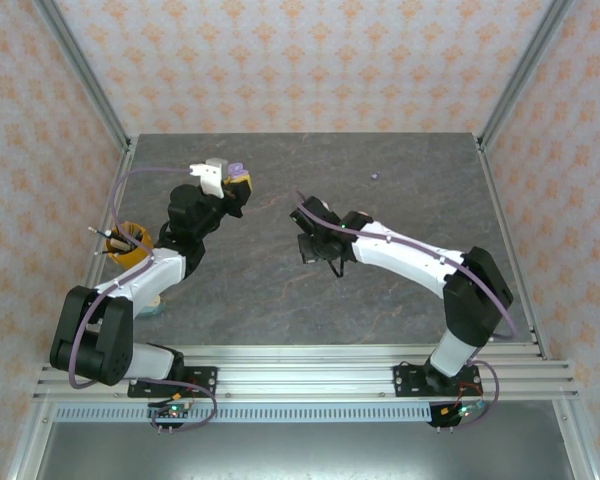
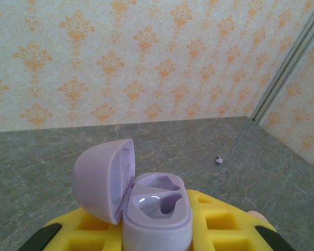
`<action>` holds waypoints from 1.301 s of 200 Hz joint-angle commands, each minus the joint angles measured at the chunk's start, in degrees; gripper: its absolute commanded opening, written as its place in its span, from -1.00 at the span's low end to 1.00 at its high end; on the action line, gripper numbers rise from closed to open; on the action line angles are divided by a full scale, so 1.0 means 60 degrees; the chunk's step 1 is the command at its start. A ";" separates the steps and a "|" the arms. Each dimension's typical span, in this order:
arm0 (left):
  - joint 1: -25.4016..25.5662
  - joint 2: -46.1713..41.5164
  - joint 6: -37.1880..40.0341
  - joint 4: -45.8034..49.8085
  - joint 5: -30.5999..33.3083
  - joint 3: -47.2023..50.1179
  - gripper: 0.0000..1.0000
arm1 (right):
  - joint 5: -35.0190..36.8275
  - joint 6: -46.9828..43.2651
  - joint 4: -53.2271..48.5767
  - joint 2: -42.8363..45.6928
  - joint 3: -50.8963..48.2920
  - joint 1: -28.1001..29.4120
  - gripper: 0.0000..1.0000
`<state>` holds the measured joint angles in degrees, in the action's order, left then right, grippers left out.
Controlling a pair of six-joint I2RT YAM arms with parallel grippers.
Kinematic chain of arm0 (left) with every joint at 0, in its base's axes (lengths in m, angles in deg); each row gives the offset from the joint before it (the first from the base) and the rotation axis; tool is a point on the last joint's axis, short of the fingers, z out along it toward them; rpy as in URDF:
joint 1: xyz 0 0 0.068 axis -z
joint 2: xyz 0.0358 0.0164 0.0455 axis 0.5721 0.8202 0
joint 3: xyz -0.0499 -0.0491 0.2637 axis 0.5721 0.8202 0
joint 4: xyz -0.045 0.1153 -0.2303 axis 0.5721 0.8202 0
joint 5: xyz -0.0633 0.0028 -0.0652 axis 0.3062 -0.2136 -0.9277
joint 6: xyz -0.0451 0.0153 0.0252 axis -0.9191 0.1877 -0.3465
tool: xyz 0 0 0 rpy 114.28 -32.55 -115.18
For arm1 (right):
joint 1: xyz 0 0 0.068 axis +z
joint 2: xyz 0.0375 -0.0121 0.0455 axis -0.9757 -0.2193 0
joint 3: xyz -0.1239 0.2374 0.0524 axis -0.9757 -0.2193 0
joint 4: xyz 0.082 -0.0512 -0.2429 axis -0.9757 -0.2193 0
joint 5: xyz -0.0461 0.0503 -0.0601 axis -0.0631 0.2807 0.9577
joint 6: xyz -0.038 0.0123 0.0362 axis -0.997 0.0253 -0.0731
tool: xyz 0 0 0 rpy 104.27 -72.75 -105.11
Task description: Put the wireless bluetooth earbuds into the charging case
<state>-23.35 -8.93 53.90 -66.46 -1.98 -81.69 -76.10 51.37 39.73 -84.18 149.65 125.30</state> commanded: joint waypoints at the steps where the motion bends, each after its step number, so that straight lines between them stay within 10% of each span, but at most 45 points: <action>1: 0.0069 0.0032 -0.0084 -0.0167 -0.0001 -0.0359 -1.00 | -0.0162 0.0078 0.0297 -0.0220 -0.0637 0.0019 -0.82; 260: 0.0279 0.0093 -0.0054 -0.0254 0.0043 -0.0437 -1.00 | -0.0552 0.0384 0.0083 -0.2126 -0.0579 -0.0008 -0.34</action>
<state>-22.12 -8.19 53.88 -66.50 -1.79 -82.89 -82.11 53.75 42.22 -95.21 144.33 125.27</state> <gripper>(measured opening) 0.230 0.331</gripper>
